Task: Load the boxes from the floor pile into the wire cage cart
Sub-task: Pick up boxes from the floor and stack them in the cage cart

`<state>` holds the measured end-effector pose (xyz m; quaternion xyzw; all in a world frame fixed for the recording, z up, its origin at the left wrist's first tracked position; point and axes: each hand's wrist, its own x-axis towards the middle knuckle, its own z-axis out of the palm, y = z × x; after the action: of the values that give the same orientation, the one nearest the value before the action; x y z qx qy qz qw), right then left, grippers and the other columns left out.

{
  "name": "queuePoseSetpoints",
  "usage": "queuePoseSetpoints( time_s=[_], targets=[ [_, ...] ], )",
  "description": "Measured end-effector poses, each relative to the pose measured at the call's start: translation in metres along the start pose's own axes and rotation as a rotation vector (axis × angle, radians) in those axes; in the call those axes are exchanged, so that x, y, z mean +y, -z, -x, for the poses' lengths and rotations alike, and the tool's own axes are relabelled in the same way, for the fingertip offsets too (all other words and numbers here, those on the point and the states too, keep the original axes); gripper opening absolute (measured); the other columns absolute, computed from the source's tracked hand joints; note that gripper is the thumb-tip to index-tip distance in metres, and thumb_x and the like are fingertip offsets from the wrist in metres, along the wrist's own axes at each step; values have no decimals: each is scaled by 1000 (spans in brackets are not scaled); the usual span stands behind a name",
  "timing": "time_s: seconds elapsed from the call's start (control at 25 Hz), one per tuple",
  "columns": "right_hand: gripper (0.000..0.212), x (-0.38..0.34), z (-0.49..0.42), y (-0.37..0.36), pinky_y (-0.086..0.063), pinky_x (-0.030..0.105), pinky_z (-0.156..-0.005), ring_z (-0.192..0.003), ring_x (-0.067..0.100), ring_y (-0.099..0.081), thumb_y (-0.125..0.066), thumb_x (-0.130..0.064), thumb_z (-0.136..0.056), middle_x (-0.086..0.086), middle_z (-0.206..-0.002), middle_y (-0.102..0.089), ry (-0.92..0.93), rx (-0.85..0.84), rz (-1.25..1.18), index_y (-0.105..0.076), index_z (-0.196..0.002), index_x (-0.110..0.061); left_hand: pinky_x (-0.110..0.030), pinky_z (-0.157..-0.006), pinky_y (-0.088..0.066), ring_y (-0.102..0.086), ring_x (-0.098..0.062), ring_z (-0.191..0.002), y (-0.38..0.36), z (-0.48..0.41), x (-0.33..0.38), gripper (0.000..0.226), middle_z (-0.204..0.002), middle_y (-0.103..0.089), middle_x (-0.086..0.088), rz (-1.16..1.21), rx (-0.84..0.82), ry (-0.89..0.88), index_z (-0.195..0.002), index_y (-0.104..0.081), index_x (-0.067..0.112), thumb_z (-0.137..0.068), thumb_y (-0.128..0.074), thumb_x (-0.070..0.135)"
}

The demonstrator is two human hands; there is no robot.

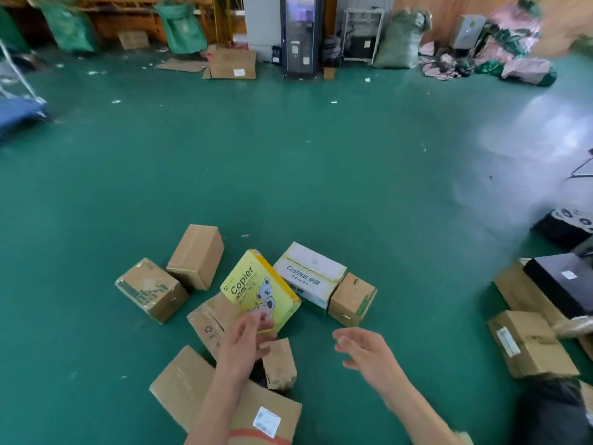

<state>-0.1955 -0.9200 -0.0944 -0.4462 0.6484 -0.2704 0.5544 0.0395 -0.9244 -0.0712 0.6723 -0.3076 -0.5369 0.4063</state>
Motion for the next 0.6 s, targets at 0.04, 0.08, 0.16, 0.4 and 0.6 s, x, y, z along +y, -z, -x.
queuePoseSetpoints(
  time_s=[0.04, 0.08, 0.16, 0.4, 0.6],
  targets=[
    [20, -5, -9, 2, -57, 25, -89, -105, 3, -66, -54, -20, -102, -11, -114, -70, 4, -20, -1, -70, -114, -24, -45, -88, -59, -74, -24, -92, 0, -1, 4, 32, -99, -77, -4, 7, 29, 13, -110, -69, 15, -106, -45, 36],
    [20, -10, -15, 0, -57, 24, -88, -104, 3, -66, -55, -20, -102, -11, -113, -71, 16, -38, -3, -70, -114, -24, -44, -87, -59, -74, -26, -92, 2, -2, 7, 32, -97, -77, -5, 13, 55, 21, -110, -69, 14, -107, -45, 34],
    [19, -16, -25, -7, -57, 24, -86, -104, 4, -66, -55, -19, -102, -11, -112, -71, 25, -72, -7, -71, -112, -24, -45, -86, -58, -73, -27, -92, 11, -10, 10, 32, -95, -77, -5, 22, 99, 32, -110, -69, 12, -108, -44, 32],
    [17, -26, -29, -33, -57, 26, -90, -104, 4, -66, -56, -20, -102, -11, -112, -71, 0, -161, 26, -70, -111, -26, -47, -89, -60, -74, -23, -92, 37, -21, 16, 32, -101, -76, -5, 12, 144, 6, -111, -68, 17, -107, -43, 36],
    [18, -17, -42, -46, -57, 30, -93, -106, 5, -66, -56, -19, -102, -11, -110, -72, -33, -162, 58, -71, -111, -24, -48, -89, -59, -74, -25, -92, 61, -33, -9, 43, -100, -77, -7, 93, 174, 40, -110, -69, 15, -107, -38, 45]
  ],
)
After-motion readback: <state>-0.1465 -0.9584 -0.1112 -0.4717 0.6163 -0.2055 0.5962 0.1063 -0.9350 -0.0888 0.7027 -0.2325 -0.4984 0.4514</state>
